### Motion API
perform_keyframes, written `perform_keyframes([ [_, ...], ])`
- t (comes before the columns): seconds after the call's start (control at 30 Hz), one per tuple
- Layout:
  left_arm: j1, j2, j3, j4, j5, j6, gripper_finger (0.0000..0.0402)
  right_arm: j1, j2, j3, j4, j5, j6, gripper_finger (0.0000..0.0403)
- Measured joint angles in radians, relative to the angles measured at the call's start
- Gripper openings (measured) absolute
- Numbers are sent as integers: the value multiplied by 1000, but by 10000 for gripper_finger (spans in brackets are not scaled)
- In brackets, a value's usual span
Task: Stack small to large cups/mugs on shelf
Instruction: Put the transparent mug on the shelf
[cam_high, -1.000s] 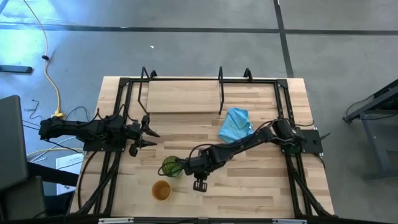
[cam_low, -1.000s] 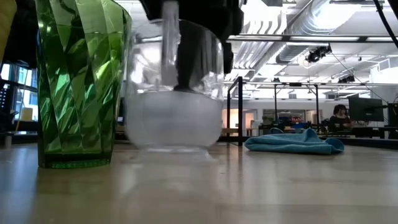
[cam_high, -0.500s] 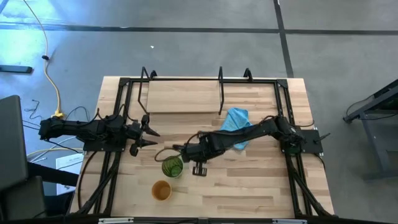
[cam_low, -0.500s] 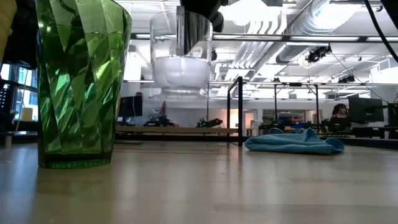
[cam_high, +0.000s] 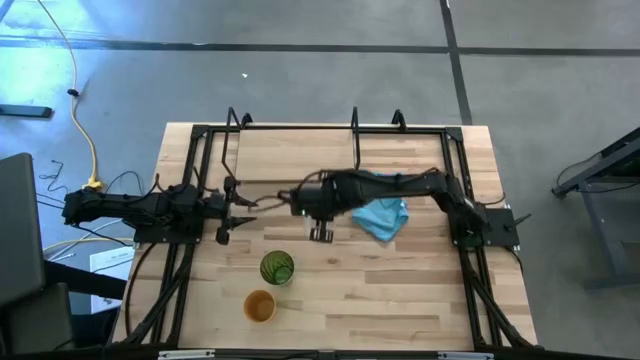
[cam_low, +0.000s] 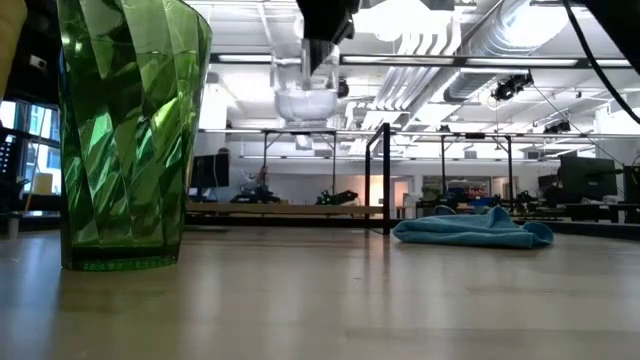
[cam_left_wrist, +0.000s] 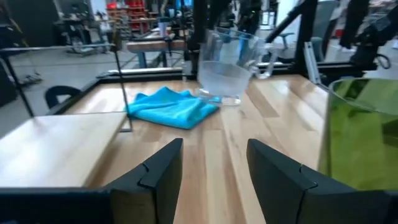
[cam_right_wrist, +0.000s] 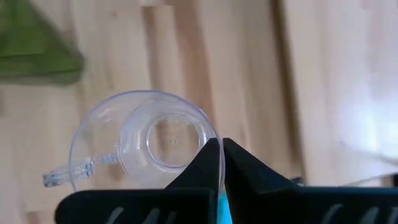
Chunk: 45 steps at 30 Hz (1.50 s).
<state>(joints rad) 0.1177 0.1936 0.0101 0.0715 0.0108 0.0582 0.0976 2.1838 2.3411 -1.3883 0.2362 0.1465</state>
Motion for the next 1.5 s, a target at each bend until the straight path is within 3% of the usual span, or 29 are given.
perform_keyframes([
  [0.53,0,-1,0,52,-52,43,168,-276,0,14,-13,-57,-221,0],
  [1.2,0,-1,0,54,-110,77,168,-578,0,13,118,-302,-397,0],
  [1.5,0,-1,0,91,-113,118,168,-649,3,-76,204,-362,-428,0],
])
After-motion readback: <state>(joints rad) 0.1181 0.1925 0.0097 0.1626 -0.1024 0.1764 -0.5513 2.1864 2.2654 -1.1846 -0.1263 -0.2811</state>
